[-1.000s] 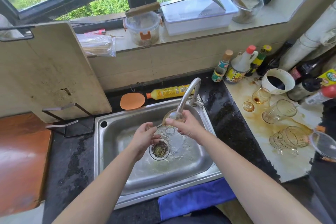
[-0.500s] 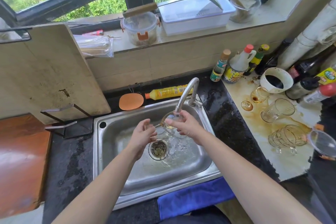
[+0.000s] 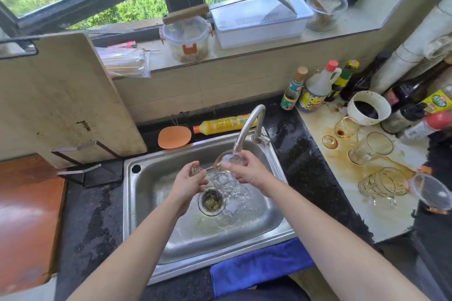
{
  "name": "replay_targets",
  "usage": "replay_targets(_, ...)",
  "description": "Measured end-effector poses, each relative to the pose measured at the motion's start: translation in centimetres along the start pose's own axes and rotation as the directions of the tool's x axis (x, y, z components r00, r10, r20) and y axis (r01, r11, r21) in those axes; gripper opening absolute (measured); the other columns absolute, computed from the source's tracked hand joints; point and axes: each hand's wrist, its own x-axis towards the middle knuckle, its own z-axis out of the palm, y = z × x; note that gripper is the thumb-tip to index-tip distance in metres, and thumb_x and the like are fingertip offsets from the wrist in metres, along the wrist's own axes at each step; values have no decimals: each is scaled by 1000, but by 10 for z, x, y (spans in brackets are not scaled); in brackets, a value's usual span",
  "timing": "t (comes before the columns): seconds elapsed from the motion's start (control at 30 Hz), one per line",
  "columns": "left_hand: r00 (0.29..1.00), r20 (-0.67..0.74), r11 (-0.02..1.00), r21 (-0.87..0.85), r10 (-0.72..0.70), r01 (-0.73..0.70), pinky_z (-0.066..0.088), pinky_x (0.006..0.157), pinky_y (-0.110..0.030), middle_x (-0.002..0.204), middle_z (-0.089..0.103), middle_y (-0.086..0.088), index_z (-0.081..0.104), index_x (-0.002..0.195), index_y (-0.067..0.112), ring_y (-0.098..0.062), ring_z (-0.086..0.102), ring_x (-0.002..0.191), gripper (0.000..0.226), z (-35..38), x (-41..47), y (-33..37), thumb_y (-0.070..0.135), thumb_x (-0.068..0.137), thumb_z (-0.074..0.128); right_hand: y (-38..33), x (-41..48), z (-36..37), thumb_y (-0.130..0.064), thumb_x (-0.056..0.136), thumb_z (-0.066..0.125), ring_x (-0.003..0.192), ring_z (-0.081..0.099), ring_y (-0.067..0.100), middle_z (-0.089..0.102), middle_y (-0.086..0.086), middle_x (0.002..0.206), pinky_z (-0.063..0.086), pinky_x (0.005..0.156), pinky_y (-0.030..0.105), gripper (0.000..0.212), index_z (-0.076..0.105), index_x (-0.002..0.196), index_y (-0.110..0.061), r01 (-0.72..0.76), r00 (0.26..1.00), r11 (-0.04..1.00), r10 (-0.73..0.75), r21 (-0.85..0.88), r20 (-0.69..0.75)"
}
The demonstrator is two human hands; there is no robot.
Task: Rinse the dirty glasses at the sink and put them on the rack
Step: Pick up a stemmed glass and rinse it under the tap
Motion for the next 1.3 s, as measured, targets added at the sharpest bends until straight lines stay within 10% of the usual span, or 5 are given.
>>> replay_targets(0.5,995,11,995,0,97,-97,56,78,-33,117,61,-16,56,137,18,-23,62,90,47,2,-3,2,5,93,68,0,0,-1,-67,87,65,86,64,13,61,-5,125,52,71,26,65,50,135,-26,-73,996,997,72,-17,-53)
replay_targets(0.73,995,7,992,86,97,-97,48,58,-25,113,61,-6,49,143,15,-17,60,77,50,17,-3,8,21,97,66,3,2,-13,-34,90,74,85,63,15,58,-1,130,47,67,26,69,39,149,-34,-37,998,997,41,72,-51)
replay_targets(0.97,992,42,990,74,119,-122,54,69,-30,116,64,-10,49,144,21,-21,66,91,54,21,-1,10,7,95,65,0,0,-19,-75,80,66,65,50,12,60,1,97,43,58,26,69,56,121,-20,-113,989,993,116,39,-96)
replay_targets(1.1,989,31,982,116,145,-147,51,62,-23,130,60,-10,48,147,17,-18,66,85,55,23,1,13,8,95,65,-2,-1,-16,-92,74,50,80,70,17,60,-1,107,54,67,29,95,51,138,-21,-202,977,977,196,-62,-85)
replay_targets(1.3,989,9,980,133,145,-145,57,67,-28,113,62,-8,49,145,16,-19,63,79,50,22,0,15,15,98,64,1,-3,-14,-46,89,74,93,68,20,56,-1,128,55,74,32,70,37,146,-33,-99,995,992,101,73,-21)
